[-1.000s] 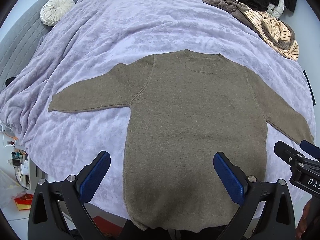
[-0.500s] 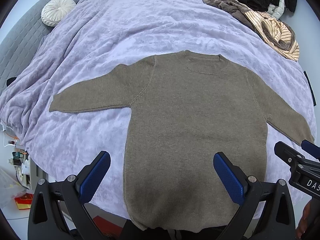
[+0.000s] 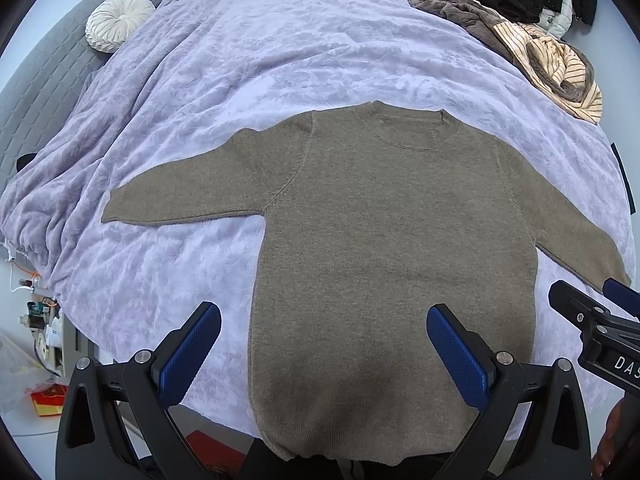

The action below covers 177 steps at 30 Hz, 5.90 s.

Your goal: Fold small clothes

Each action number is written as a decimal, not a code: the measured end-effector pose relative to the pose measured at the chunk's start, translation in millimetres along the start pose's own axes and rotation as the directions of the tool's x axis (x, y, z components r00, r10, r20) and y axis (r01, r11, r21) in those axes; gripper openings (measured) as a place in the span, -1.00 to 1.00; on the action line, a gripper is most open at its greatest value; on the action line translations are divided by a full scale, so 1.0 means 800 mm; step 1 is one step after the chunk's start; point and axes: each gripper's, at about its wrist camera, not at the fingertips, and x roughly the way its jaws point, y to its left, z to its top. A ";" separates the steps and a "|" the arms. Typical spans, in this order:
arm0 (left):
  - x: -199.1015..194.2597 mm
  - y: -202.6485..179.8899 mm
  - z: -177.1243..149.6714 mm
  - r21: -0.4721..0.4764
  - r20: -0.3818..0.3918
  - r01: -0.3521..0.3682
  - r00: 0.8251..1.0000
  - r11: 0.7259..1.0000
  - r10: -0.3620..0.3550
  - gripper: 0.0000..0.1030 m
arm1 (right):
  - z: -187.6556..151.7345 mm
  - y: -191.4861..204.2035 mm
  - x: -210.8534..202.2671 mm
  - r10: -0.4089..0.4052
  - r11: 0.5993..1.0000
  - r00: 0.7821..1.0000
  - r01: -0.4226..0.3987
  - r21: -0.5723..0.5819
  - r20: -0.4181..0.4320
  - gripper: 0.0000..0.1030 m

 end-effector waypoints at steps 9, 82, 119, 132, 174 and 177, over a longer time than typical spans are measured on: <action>0.001 -0.001 -0.002 0.001 -0.001 -0.015 1.000 1.000 0.015 1.00 | 0.002 0.002 0.001 0.005 1.000 1.000 -0.005 0.003 0.002 0.99; 0.210 0.228 0.037 -0.303 -0.123 0.150 0.973 0.941 -0.195 1.00 | -0.015 0.087 0.064 0.074 0.995 0.994 -0.067 0.079 -0.086 0.99; 0.175 -0.070 0.157 0.271 0.251 0.516 0.777 0.812 -0.577 -0.83 | -0.019 -0.005 0.181 0.079 0.971 0.997 -0.082 0.226 0.026 0.99; 0.187 -0.007 0.110 0.254 0.182 0.354 0.896 0.900 -0.404 0.56 | 0.033 -0.012 0.183 0.001 0.998 0.993 -0.008 0.059 0.118 0.99; 0.319 0.184 0.216 0.011 -0.070 0.504 0.862 0.864 -0.502 -0.72 | 0.054 0.182 0.322 0.710 0.547 0.678 -0.700 0.458 0.189 -0.89; 0.322 0.199 0.223 0.021 -0.058 0.496 0.868 0.868 -0.494 -0.72 | 0.057 0.213 0.322 0.739 0.510 0.640 -0.735 0.447 0.209 -0.89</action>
